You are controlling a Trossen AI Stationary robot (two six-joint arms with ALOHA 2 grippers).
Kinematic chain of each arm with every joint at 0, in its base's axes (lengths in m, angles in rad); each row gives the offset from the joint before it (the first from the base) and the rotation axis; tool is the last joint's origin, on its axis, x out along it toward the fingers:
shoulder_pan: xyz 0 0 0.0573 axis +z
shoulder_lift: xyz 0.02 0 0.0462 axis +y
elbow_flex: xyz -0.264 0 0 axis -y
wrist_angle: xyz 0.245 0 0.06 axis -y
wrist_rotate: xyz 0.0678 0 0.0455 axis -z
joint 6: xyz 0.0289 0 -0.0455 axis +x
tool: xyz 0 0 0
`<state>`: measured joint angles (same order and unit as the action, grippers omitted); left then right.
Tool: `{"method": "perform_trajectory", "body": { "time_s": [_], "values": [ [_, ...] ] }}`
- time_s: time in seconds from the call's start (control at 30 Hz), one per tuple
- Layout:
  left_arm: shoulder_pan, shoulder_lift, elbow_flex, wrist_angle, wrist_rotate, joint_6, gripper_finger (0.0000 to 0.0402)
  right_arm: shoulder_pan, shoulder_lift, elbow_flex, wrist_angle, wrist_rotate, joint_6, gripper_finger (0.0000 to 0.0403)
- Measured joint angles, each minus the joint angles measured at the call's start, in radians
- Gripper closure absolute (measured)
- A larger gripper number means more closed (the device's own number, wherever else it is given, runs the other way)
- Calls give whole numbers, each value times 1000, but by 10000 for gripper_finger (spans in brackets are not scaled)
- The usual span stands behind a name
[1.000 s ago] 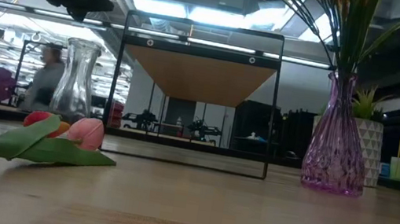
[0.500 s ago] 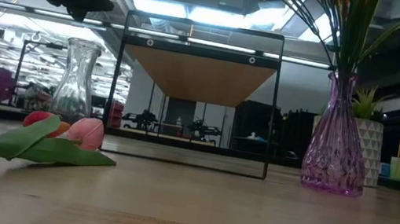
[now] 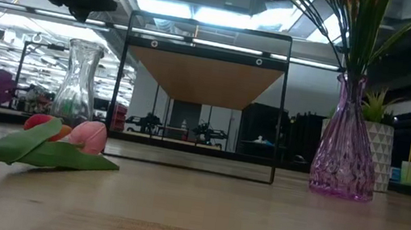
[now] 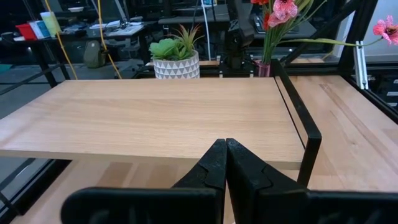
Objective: Pick and place flowers into a vace then onto a shelf
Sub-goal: Put the white tulip into the purple vase
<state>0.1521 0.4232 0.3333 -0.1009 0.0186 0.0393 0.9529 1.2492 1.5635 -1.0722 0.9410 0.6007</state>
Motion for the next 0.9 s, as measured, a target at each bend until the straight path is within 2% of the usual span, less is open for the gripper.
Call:
{"method": "perform_trajectory", "body": {
  "time_s": [0.1, 0.17, 0.27, 0.37, 0.5, 0.63, 0.73, 0.9],
  "values": [
    [0, 0, 0, 0, 0, 0, 398, -12, -75, -35, 24, -74, -77, 400],
    [0, 0, 0, 0, 0, 0, 398, -32, -136, -98, 56, -141, -91, 400],
    [0, 0, 0, 0, 0, 0, 398, -59, -238, -226, 122, -170, -100, 400],
    [0, 0, 0, 0, 0, 0, 398, -76, -352, -367, 278, -147, -233, 400],
    [0, 0, 0, 0, 0, -1, 398, -95, -510, -512, 537, -138, -522, 400],
    [0, 0, 0, -3, 0, -3, 398, -120, -649, -653, 696, -95, -692, 400],
    [0, 0, 0, -4, 0, -3, 398, -142, -734, -765, 729, -21, -742, 400],
    [0, 0, 0, -1, 0, -3, 398, -163, -827, -941, 887, -18, -762, 400]
  ]
}}
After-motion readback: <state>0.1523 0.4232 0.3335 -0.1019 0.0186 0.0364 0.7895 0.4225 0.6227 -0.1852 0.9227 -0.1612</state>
